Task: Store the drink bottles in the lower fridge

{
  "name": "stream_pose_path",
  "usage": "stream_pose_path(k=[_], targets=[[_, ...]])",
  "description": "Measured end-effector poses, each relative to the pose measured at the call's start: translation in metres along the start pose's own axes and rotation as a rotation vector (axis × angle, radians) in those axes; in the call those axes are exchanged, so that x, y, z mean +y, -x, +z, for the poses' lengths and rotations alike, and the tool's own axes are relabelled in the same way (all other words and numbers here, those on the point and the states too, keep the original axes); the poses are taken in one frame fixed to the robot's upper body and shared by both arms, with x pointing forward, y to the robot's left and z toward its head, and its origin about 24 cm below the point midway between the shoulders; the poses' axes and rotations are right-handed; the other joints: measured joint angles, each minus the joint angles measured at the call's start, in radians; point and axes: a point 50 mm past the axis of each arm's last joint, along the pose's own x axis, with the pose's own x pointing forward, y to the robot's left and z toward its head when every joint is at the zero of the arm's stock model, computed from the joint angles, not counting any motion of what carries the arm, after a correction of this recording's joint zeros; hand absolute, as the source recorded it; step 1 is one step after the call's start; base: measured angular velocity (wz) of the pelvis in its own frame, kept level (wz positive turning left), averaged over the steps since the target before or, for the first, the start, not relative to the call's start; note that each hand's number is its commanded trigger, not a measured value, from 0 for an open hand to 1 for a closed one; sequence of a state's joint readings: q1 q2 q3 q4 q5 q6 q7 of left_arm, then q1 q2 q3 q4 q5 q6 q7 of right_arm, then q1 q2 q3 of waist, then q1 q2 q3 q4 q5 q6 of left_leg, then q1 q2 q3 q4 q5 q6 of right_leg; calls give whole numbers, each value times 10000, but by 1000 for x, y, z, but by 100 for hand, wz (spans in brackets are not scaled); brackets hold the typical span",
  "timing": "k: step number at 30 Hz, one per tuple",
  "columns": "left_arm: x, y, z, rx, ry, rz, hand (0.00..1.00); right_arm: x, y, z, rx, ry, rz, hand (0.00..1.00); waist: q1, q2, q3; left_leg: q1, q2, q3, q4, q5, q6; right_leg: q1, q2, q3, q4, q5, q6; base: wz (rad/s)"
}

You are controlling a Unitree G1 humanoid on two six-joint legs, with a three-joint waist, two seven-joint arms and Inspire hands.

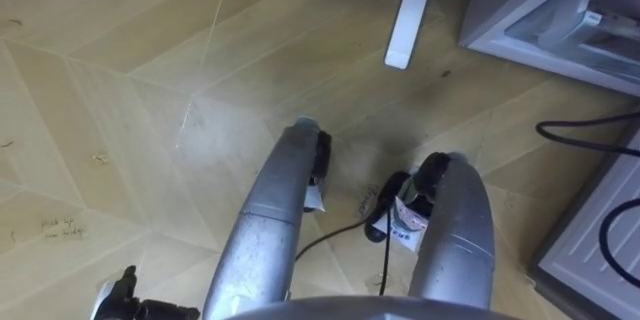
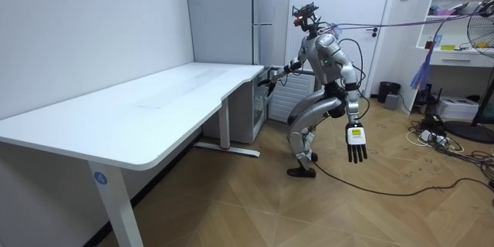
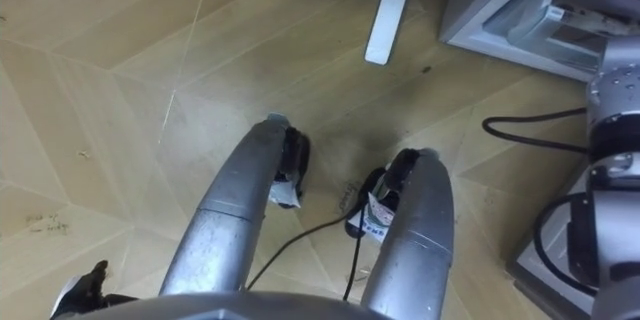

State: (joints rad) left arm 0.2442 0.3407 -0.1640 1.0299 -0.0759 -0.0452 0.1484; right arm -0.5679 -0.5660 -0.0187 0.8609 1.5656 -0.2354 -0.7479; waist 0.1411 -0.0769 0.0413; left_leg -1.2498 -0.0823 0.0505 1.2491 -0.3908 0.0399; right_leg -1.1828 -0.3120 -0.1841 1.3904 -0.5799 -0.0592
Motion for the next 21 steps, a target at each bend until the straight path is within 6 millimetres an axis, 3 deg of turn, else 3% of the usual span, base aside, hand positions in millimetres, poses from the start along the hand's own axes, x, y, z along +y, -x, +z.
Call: stream_pose_path(k=[10, 15, 21], targets=[[1, 0, -1, -29, -2, 57, 0, 2, 2, -1, 20, -22, 31, 0, -23, -25, 15, 108, 80, -11, -186, -2, 8, 241, 6, -212, -250, -25, -20, 3], [1, 0, -1, -43, 1, 169, 0, 14, 12, -7, 302, -1, 486, 0, -167, -39, 20, 210, 225, 6, -311, 18, 48, 391, 16, -338, -424, -5, -61, 0], [3, 0, 4, -273, 10, 373, 0, 24, 22, -13, 632, 48, 844, 0, -178, -60, 25, 233, 381, -65, -363, 14, 19, 452, 252, -391, -618, 70, -106, -5]])
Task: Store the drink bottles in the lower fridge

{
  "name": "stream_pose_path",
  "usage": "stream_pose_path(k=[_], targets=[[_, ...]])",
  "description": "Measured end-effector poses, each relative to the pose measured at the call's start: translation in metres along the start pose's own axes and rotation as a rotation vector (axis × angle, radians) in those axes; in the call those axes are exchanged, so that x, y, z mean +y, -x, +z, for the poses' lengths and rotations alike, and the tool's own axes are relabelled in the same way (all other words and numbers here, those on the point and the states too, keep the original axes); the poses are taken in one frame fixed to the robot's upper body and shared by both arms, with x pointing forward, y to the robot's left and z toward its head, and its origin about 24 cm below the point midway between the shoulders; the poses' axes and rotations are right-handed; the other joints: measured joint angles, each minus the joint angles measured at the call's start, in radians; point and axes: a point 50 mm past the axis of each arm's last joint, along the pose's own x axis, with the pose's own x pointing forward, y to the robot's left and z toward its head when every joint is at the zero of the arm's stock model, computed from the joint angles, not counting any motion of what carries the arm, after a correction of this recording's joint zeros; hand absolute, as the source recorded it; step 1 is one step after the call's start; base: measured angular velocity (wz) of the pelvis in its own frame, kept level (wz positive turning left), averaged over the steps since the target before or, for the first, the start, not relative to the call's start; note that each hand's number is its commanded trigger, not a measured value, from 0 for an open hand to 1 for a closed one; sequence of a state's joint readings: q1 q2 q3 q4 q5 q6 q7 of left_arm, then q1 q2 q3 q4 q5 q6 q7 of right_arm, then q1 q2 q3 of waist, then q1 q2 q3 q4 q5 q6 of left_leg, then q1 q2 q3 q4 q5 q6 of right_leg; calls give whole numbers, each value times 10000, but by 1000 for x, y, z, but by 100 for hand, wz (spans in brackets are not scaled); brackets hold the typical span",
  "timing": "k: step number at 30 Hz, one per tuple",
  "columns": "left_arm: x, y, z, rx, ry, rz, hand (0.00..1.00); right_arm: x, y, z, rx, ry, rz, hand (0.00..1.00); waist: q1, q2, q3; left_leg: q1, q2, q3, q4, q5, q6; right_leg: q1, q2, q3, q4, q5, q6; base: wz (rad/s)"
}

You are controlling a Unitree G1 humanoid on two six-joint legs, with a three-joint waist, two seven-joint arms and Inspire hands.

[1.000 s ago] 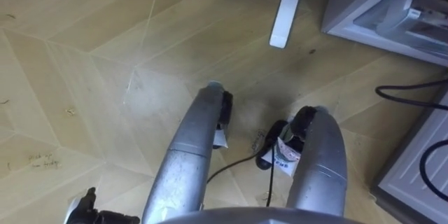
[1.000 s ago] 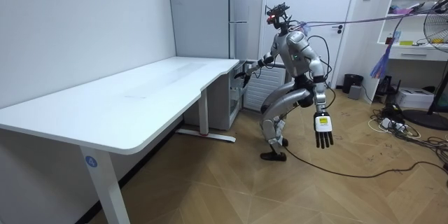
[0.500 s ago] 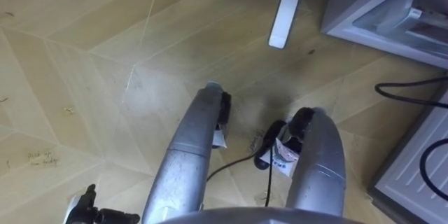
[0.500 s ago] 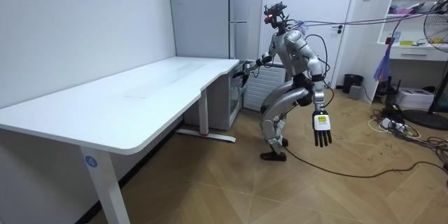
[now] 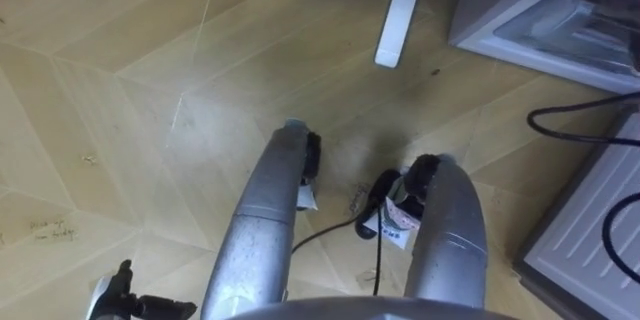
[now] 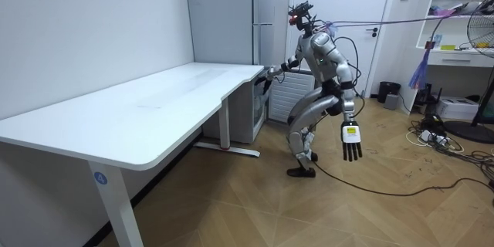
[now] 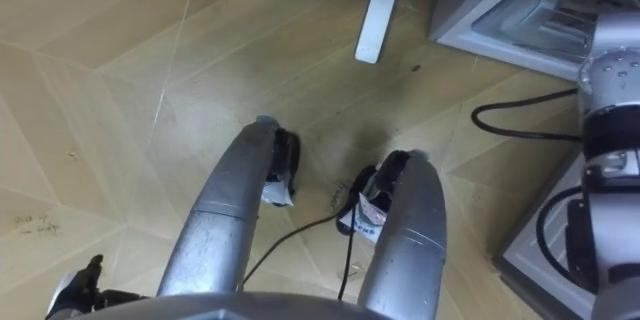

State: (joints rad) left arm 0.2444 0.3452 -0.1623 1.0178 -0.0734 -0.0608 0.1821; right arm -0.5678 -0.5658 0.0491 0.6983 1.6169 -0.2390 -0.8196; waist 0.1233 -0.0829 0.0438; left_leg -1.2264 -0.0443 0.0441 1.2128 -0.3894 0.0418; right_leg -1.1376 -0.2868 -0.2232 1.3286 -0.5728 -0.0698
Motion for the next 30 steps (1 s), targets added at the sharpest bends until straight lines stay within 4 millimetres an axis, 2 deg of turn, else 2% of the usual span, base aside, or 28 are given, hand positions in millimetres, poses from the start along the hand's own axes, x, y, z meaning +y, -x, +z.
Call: stream_pose_path(k=[6, 9, 15, 22, 27, 30], targets=[[1, 0, 0, -29, 28, 148, 0, 7, 6, -3, 274, -160, 254, 0, -9, 5, -5, 24, 6, -87, -193, 52, -72, 13, 255, 24, -288, 178, 22, -6], [1, 0, 2, -79, 64, 289, 0, 17, 16, -5, 533, -307, 437, 0, -124, 0, -8, 167, -22, -95, -424, 121, -117, 130, 240, -4, -458, 226, -13, 1], [-1, 0, 1, -120, -16, 358, 0, 17, 17, -8, 611, -198, 456, 0, -116, -3, -9, 542, -32, -50, -999, 302, -170, 444, 268, -61, -953, 417, -66, 0], [-8, 1, 2, -160, -194, 165, 0, 16, 17, -8, 591, -180, 445, 0, -127, -3, -7, 602, -22, 22, -1077, 370, -110, 478, 151, -80, -963, 446, -67, 2], [-14, 2, 2, -200, -405, -142, 0, 10, 9, -14, 581, 294, 832, 0, -123, -57, 34, 883, -32, 8, -1338, 427, -89, 763, 109, -140, -1187, 452, -55, 2], [-13, 2, 2, -185, -498, -190, 0, -6, -6, -20, 726, 1038, 1096, 0, -177, -234, 133, 1293, -22, -35, -1601, 488, -104, 1237, 143, -294, -1512, 511, -46, 5]])
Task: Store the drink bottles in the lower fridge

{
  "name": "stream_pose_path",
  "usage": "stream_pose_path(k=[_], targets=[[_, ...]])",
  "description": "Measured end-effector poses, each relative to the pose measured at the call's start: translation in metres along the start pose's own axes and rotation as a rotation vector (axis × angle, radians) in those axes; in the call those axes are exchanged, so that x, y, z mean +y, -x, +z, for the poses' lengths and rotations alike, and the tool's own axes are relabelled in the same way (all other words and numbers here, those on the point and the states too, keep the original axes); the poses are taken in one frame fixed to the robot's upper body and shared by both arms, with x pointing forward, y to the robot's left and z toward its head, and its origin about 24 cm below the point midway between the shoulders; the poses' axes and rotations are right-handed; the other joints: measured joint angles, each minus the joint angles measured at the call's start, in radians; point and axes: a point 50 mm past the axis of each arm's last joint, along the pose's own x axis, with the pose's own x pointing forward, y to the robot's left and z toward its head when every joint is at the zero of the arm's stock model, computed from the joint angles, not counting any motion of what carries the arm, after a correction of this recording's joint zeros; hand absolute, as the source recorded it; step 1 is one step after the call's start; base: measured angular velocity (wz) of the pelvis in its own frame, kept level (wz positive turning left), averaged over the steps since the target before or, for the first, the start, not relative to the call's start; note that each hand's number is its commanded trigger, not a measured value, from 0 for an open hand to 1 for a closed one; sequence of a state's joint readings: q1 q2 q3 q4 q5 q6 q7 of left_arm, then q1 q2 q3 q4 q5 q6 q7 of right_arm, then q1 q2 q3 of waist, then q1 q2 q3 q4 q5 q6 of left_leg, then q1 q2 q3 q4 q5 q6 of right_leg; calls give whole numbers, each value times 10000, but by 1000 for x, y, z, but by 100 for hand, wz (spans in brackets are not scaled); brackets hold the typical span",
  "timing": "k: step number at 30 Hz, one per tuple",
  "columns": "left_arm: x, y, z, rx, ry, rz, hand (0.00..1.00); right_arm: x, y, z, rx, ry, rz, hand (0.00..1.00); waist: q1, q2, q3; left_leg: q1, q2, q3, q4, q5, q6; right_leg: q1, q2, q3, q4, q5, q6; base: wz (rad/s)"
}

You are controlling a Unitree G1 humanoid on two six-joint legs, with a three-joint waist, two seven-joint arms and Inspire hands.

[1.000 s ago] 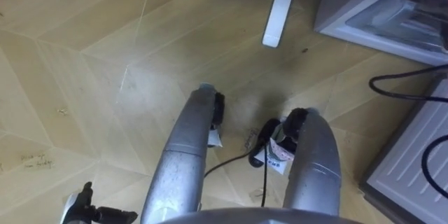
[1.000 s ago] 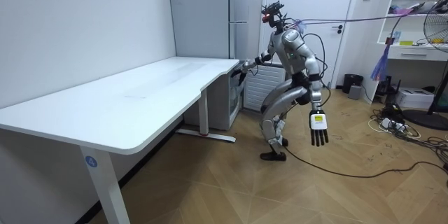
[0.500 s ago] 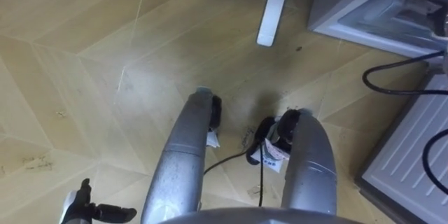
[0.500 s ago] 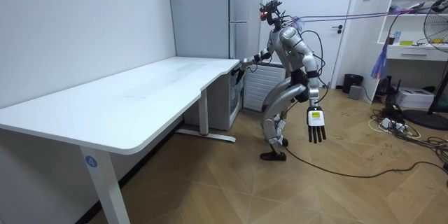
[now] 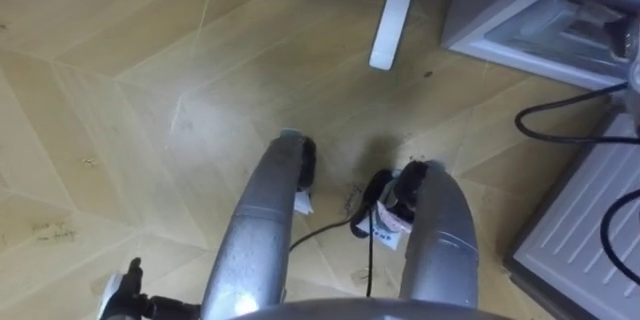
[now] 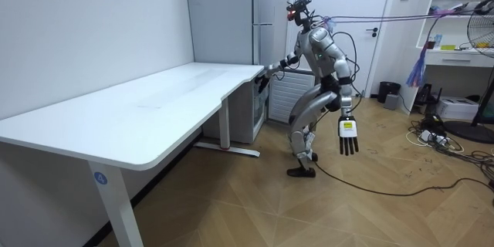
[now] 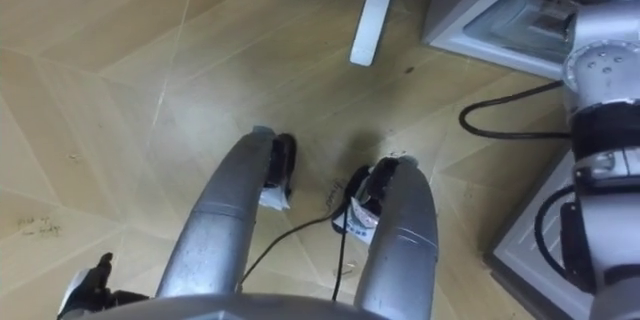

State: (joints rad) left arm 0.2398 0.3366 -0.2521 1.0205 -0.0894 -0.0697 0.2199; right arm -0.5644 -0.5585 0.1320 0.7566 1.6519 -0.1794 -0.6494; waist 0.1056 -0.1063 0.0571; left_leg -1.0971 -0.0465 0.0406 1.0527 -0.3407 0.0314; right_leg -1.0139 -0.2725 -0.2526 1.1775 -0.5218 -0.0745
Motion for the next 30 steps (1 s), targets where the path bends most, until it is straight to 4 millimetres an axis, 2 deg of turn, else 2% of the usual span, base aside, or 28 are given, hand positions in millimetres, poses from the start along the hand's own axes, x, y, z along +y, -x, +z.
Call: stream_pose_path(k=[4, 7, 9, 10, 12, 14, 16, 17, 18, 19, 21, 22, 24, 25, 27, 29, 30], targets=[[-1, 0, 0, -2, -55, -357, 0, -24, -13, -1, 99, 611, 433, 0, 25, -71, 26, 340, 53, -161, -283, 21, 13, 540, 100, -286, -505, 114, 64, 4], [2, -1, -1, 86, -76, -407, 0, -56, -22, -2, 205, 1353, 436, 0, 129, -132, 21, 796, 350, -47, -560, 29, 54, 1121, 416, -335, -1074, 251, 242, -3], [11, -2, -6, 346, -65, -285, 0, -78, -25, -8, 680, 2592, 587, 0, 72, -252, 7, 1226, 428, 149, -857, 10, 90, 1565, 505, -367, -1427, 288, 304, -4], [15, -3, -6, 358, -56, -215, 0, -84, -26, -9, 775, 2869, 600, 0, 68, -249, 6, 1316, 458, 138, -917, 10, 90, 1692, 524, -414, -1559, 318, 311, -4], [29, -4, -7, 421, 188, 123, 0, -111, -26, -8, 1035, 3880, 660, 0, 44, -302, -17, 1768, 567, 135, -1201, 7, 92, 2278, 724, -553, -2100, 431, 354, -2], [34, -4, -8, 446, 366, 283, 0, -124, -25, -8, 1242, 4543, 837, 0, -9, -297, -36, 2152, 595, 115, -1426, 6, 91, 2720, 839, -607, -2458, 521, 391, -2], [36, -4, -8, 458, 489, 361, 0, -142, -24, -8, 1502, 4821, 782, 0, -110, -249, -63, 2719, 647, 118, -1804, 19, 108, 3338, 926, -728, -2936, 647, 449, 0], [36, -4, -11, 592, 485, 368, 0, -155, -21, -8, 1702, 5117, 738, 0, -121, -225, -110, 3209, 718, 135, -2045, 18, 108, 3848, 1055, -696, -3317, 740, 516, -10], [35, -3, -15, 819, 504, 360, 0, -165, -19, -9, 1903, 5339, 749, 0, -133, -195, -191, 3684, 723, 134, -2363, 18, 108, 4323, 1159, -660, -3729, 852, 572, -13], [35, -3, -17, 931, 525, 350, 0, -169, -18, -10, 2012, 5413, 756, 0, -155, -179, -213, 3936, 724, 143, -2537, 20, 107, 4550, 1208, -630, -3922, 910, 605, -16], [30, -3, -18, 1135, 570, 207, 0, -190, -13, -9, 2221, 5727, 652, 0, -204, -21, -376, 4877, 708, 150, -3241, 116, 116, 5487, 1377, -591, -4823, 1217, 717, -14], [28, -3, -19, 1178, 583, 171, 0, -196, -11, -11, 2306, 5803, 587, 0, -207, 10, -396, 5168, 695, 166, -3450, 154, 123, 5763, 1400, -584, -5055, 1293, 742, -13], [17, -1, -21, 1379, 735, -53, 0, -223, -2, -18, 2787, 6131, 251, 0, -250, 176, -449, 6247, 685, 328, -4222, 258, 142, 6824, 1535, -514, -5963, 1566, 854, -15], [14, -1, -21, 1417, 765, -117, 0, -231, 2, -21, 2935, 6223, 157, 0, -269, 230, -449, 6495, 683, 367, -4395, 279, 149, 7046, 1558, -504, -6176, 1637, 879, -14], [2, 0, -20, 1510, 777, -350, 0, -261, 17, -40, 3621, 6110, -321, 0, -261, 362, -465, 7398, 668, 411, -4979, 309, 118, 7923, 1692, -467, -6962, 1870, 941, -12], [-6, 1, -19, 1517, 897, -507, 0, -280, 31, -59, 4249, 5889, -623, 0, -325, 448, -498, 7816, 662, 424, -5269, 323, 94, 8395, 1745, -442, -7317, 1967, 949, -13], [-11, 2, -19, 1557, 981, -602, 0, -293, 40, -70, 4698, 6000, -821, 0, -396, 513, -490, 8166, 642, 440, -5494, 335, 79, 8710, 1768, -407, -7510, 2026, 959, -12]])
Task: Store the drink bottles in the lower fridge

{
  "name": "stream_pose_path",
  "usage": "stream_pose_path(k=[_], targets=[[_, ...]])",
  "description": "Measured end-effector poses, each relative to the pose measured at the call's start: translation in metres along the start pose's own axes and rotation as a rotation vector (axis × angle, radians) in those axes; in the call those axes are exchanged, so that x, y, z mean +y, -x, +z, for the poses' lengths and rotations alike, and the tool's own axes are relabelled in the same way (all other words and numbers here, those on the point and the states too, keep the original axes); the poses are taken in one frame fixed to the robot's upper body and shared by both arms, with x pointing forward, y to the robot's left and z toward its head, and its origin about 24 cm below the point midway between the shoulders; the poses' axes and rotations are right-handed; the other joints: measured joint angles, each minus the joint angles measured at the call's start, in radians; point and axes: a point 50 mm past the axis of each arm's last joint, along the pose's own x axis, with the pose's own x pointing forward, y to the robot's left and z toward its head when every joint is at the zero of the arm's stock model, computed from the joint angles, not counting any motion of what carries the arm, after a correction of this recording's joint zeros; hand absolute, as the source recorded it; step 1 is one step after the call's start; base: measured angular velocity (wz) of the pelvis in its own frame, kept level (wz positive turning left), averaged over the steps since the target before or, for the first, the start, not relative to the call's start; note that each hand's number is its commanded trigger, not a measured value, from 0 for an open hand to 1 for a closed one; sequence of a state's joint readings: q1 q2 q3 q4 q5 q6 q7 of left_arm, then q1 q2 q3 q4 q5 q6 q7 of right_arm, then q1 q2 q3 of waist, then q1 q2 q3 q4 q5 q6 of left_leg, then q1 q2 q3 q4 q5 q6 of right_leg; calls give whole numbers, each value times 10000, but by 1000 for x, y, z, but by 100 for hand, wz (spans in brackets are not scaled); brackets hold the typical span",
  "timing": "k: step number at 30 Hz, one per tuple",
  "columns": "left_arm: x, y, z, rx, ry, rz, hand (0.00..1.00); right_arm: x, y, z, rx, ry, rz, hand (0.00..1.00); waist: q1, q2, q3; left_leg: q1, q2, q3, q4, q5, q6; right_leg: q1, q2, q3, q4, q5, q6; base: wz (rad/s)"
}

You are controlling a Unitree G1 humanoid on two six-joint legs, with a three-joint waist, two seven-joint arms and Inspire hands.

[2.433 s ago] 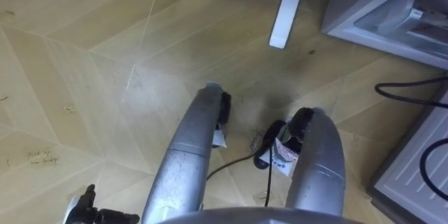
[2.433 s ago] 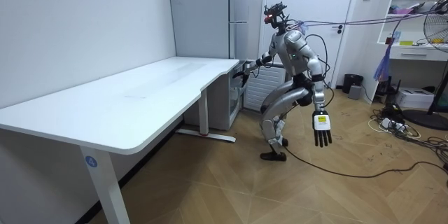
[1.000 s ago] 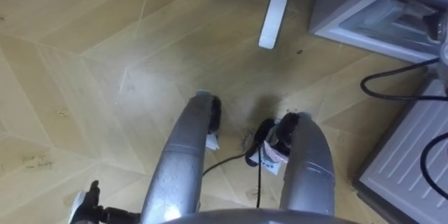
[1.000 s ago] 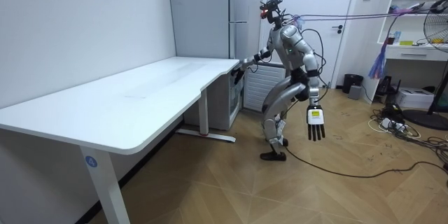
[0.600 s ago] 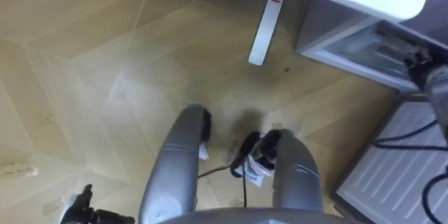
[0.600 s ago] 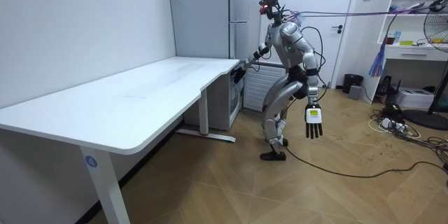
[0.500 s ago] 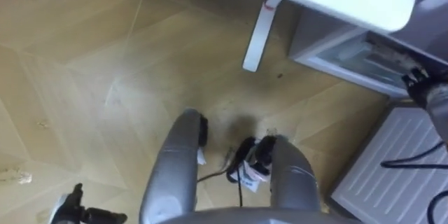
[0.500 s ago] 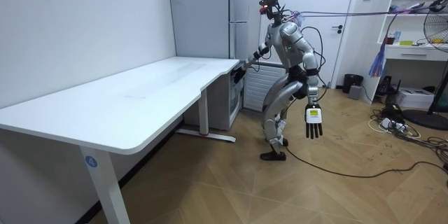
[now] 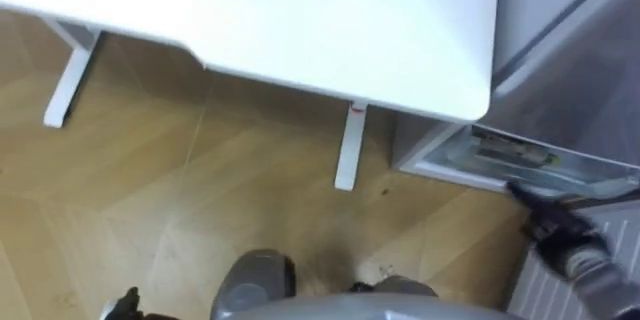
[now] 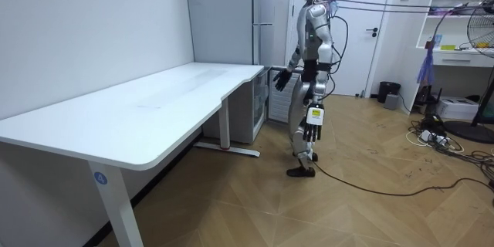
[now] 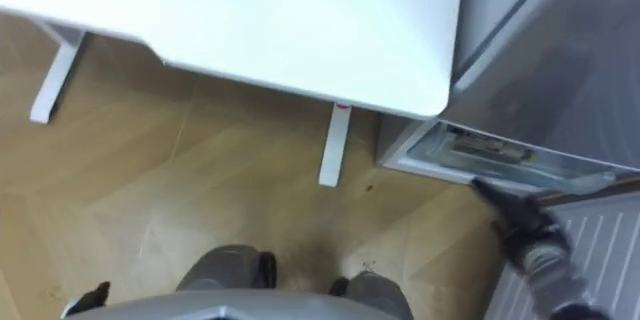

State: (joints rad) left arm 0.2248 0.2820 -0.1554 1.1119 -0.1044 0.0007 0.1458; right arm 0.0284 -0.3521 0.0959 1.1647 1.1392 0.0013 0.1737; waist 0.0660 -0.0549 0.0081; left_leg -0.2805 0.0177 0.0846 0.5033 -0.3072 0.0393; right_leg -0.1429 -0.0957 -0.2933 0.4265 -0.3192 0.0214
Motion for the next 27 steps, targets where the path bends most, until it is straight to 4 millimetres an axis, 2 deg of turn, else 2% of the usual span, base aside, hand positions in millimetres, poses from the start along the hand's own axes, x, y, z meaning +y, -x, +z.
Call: stream_pose_path(k=[3, 6, 10, 16, 17, 20, 27], targets=[[-12, 1, -1, 70, 129, -236, 0, -2, 4, -35, 907, 274, -31, 0, -122, 118, -17, 701, -60, 17, -511, 36, -61, 634, 64, 82, -439, 100, 20, -15], [-19, 2, -1, 71, -23, -349, 0, -3, 7, -52, 1403, 677, 122, 0, -203, 156, -2, 1152, -134, 41, -866, 85, -116, 1025, 120, 170, -773, 173, 14, -9], [-22, 4, -9, 334, -171, -172, 0, 0, 8, -64, 1769, 1038, 187, 0, -381, 113, 5, 1708, -130, 68, -1142, 109, -154, 1468, 145, 195, -1096, 190, 17, -4], [-25, 8, -24, 796, -241, -48, 0, -16, 18, -85, 2433, 1033, -355, 0, -472, 115, -16, 2378, -146, -41, -1461, 115, -164, 2279, 242, 184, -1755, 370, 76, 0], [-26, 9, -29, 983, -401, -40, 0, -20, 21, -89, 2608, 1198, -453, 0, -501, 104, -59, 2448, -149, -46, -1525, 115, -164, 2364, 255, 176, -1852, 409, 87, 0], [-28, 11, -36, 1313, -572, -66, 0, -23, 23, -93, 2921, 1981, -531, 0, -613, 122, -53, 2616, -155, -46, -1595, 115, -164, 2543, 264, 191, -1933, 446, 96, 0], [-26, 10, -33, 1206, -857, 12, 0, -32, 28, -99, 3406, 3027, -773, 0, -614, 273, -44, 2744, -141, -68, -1680, 107, -167, 2712, 313, 247, -2022, 508, 76, -2]])
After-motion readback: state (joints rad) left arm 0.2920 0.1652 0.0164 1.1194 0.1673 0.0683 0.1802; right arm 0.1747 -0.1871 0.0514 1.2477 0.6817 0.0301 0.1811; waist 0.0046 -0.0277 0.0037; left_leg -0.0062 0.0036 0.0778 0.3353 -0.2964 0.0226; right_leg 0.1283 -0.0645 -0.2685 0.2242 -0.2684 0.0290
